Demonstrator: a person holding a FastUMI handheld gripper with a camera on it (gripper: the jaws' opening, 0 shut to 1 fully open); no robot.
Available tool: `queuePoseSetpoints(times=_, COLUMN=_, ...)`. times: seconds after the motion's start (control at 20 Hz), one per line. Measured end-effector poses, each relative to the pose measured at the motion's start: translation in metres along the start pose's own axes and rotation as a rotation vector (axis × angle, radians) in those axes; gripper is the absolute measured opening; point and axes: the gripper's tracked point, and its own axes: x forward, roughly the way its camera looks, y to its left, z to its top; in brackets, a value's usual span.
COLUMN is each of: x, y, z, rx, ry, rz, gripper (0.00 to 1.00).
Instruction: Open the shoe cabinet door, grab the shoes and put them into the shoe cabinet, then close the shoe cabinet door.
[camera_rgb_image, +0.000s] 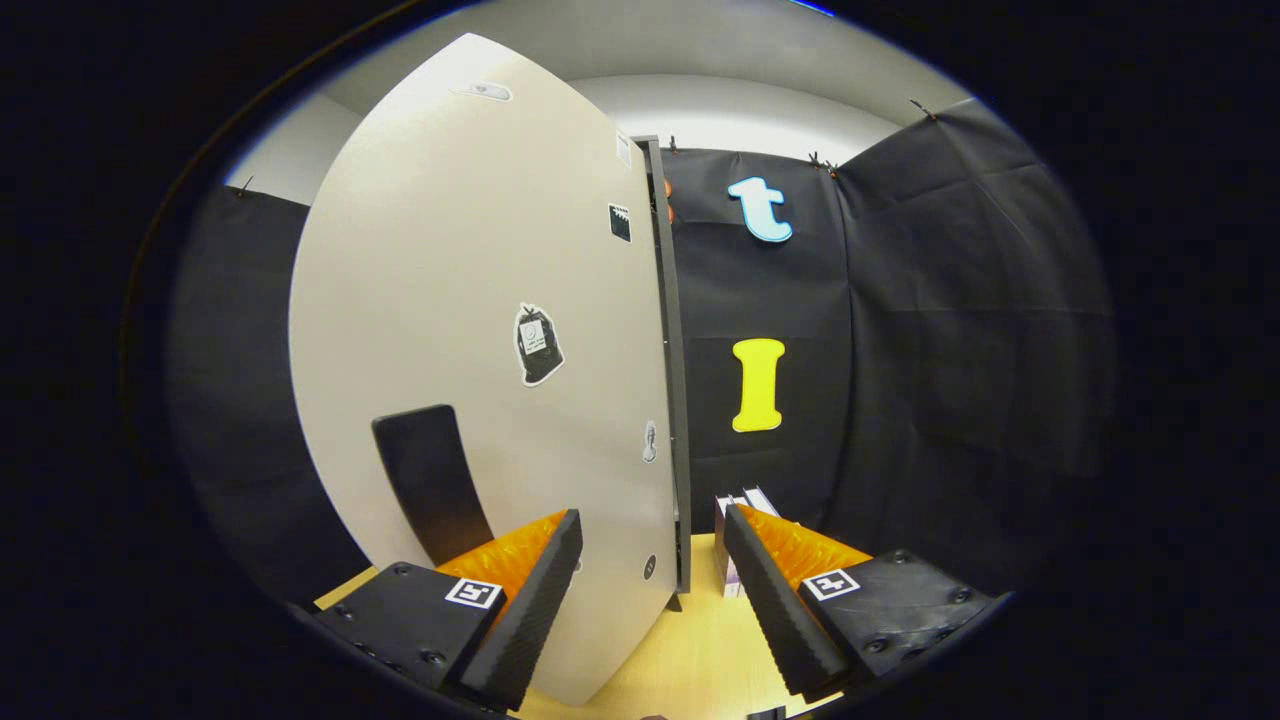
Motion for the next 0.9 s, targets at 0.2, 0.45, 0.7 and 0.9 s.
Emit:
queuePoseSetpoints(times=0.2, x=0.023, y=0.033, z=-0.004, rx=0.004, ry=-0.002, rz=-0.032, gripper=0.93)
queuePoseSetpoints(times=0.45, x=0.057, y=0.089, z=-0.014, rx=0.010, ry=0.027, rz=-0.039, gripper=0.97)
queuePoseSetpoints(times=0.7, x=0.061, y=0.136, z=-0.002, rx=-0.004, ry=-0.007, rz=-0.011, gripper=0.99)
queuePoseSetpoints(times=0.9, x=0.050, y=0.151, z=-0.009, rx=-0.015, ry=0.001, rz=0.033, gripper=0.99)
